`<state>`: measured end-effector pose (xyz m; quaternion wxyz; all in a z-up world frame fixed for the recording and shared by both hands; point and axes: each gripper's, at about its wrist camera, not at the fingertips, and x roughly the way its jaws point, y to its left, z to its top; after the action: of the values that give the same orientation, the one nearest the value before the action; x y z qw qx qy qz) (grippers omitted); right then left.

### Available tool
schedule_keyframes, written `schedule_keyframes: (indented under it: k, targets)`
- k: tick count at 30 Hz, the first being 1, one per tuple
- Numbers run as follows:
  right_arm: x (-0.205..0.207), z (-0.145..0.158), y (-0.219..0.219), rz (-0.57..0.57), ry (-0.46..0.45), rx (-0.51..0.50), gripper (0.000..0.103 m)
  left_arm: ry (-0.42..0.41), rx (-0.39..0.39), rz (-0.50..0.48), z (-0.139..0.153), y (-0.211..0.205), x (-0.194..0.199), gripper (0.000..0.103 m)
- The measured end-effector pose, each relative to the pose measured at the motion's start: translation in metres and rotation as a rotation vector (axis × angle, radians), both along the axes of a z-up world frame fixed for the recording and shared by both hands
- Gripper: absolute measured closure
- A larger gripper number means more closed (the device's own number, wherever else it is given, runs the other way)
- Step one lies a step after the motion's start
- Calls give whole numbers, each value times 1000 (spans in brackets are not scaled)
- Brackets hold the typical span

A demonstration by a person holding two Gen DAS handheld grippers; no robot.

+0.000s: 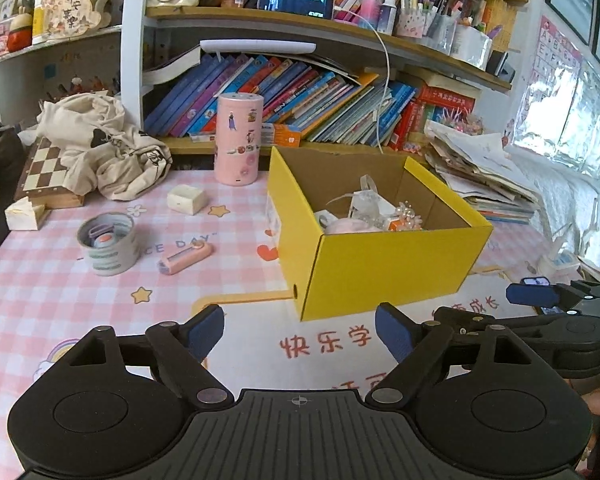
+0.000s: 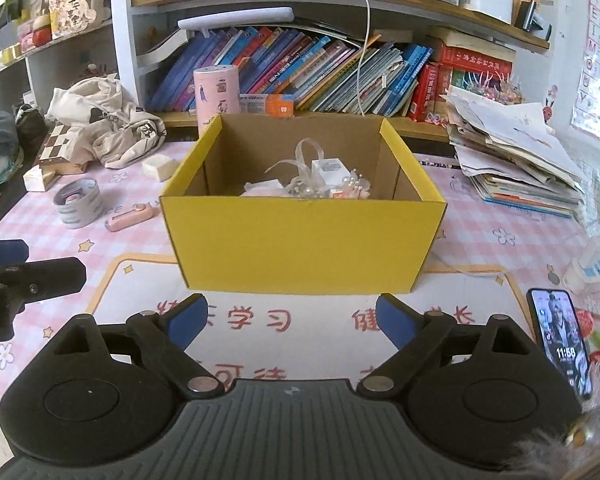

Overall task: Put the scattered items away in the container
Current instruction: 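Withdraw both open grippers up and away from the yellow box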

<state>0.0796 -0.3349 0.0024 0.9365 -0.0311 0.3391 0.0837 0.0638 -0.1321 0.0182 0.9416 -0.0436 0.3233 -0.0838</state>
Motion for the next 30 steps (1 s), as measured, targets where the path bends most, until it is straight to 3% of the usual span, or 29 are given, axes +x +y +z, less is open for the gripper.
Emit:
schedule_keyframes:
  k: [18,30]
  targets:
    - [-38,-1,46,-22,2,-8,2,-7,41,-14,1,41,-32,11]
    - [-54,-3,97,74,13,-43,0,14,40,74,-2,83,-59,6]
